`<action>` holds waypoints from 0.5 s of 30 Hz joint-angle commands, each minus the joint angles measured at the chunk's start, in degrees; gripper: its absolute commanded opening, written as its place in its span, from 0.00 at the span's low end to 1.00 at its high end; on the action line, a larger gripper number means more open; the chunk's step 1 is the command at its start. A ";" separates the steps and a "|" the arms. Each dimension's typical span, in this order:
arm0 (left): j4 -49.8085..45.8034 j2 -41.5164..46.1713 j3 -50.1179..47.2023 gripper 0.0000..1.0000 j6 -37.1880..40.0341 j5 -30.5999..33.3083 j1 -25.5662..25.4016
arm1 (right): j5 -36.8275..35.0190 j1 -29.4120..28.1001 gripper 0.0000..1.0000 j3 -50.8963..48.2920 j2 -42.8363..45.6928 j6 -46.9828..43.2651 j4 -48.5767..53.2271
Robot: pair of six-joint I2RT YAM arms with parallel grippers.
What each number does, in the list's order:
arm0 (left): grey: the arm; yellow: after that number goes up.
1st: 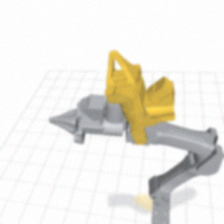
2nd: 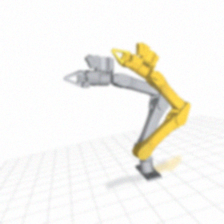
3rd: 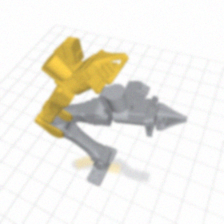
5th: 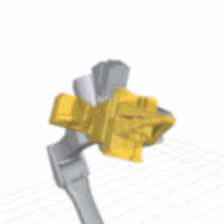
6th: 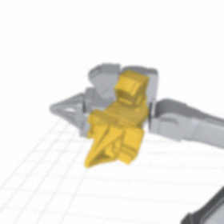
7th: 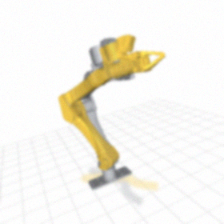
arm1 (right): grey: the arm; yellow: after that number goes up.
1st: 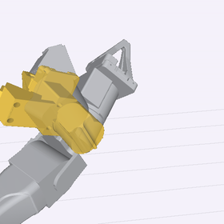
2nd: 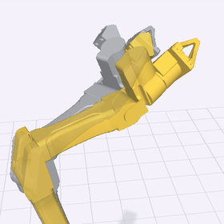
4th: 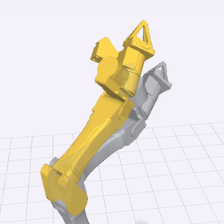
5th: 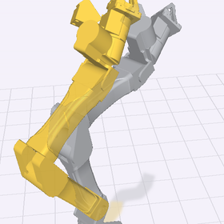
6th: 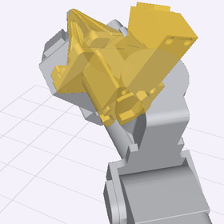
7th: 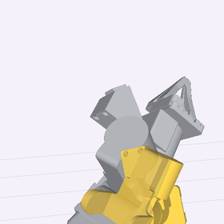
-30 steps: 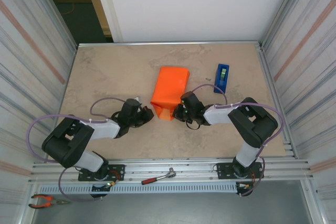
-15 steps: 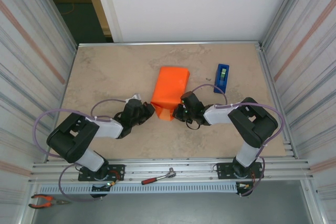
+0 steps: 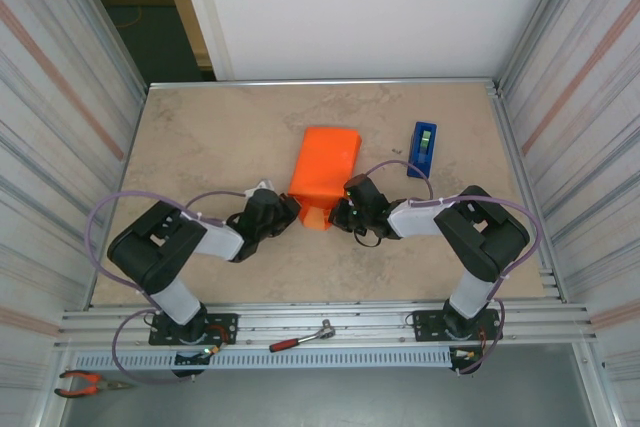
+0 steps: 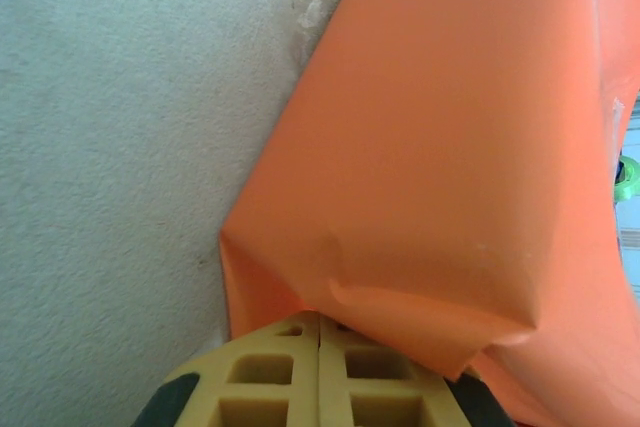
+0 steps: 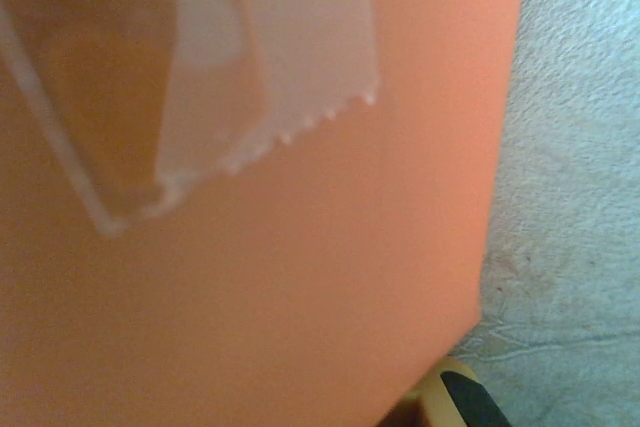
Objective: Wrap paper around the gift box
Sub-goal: Fold the wrapping paper for the gift box.
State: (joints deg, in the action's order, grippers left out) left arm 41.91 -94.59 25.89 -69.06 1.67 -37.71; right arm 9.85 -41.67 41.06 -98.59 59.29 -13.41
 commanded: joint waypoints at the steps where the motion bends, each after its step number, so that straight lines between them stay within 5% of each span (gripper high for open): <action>1: 1.07 -0.76 1.40 0.00 -1.20 2.45 -0.52 | -1.59 -0.59 0.00 -1.34 -2.10 -1.28 8.67; 15: -10.03 -2.08 1.86 0.00 0.46 4.17 -1.92 | -1.85 -0.62 0.00 -1.78 -1.42 -1.19 8.81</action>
State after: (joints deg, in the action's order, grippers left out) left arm 37.50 -96.01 27.22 -70.28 4.14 -39.22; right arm 9.82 -41.67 41.06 -98.59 59.29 -13.41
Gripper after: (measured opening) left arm 0.051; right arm 0.042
